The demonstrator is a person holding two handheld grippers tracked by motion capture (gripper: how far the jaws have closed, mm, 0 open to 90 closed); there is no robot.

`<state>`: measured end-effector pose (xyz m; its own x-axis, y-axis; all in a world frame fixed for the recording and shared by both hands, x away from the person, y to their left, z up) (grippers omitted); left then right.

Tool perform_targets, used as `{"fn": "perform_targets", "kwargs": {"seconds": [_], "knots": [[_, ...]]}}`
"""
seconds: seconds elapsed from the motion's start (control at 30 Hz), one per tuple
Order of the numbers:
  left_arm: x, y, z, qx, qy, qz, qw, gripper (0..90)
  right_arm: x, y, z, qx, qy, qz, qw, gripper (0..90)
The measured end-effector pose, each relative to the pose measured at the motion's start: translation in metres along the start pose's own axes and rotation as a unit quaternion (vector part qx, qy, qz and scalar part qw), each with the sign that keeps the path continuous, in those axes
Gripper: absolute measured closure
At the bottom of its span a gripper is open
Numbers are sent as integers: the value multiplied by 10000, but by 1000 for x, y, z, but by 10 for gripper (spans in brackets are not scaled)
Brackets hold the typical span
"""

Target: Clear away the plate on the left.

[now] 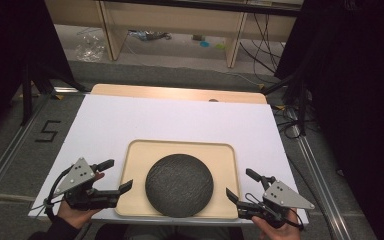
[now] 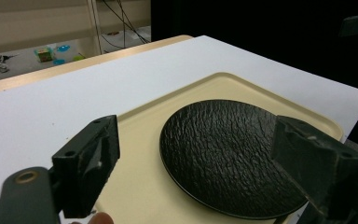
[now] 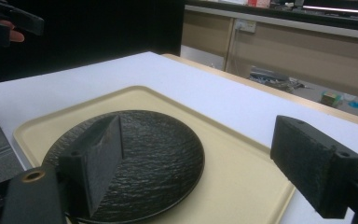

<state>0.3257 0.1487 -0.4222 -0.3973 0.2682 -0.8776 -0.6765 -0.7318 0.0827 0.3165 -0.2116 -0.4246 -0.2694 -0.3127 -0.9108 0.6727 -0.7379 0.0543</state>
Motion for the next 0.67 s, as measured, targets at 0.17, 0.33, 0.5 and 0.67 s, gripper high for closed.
{"fn": "perform_targets", "kwargs": {"seconds": [0.17,0.33,0.5,0.67], "knots": [[2,6,0,51,-34,-41,10000,151,0,-1,-1,-21,0,13,10000,184],[2,4,-2,48,-52,-11,10000,151,0,-1,0,-30,-79,21,10000,184],[2,3,-3,38,-47,-15,10000,153,0,-1,0,-68,-48,74,9999,184],[2,4,-4,26,-76,-11,10000,153,0,-1,0,-58,-70,37,10000,184]]}}
Point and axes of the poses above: each handheld gripper's, and its own axes: z roughly backward along the jaws, x roughly out of its underside, y roughly to its right, the point moved 7 cm from there along -z, roughly forward along the jaws, and after that the axes turned 9 degrees about -y, right-handed, at the moved point
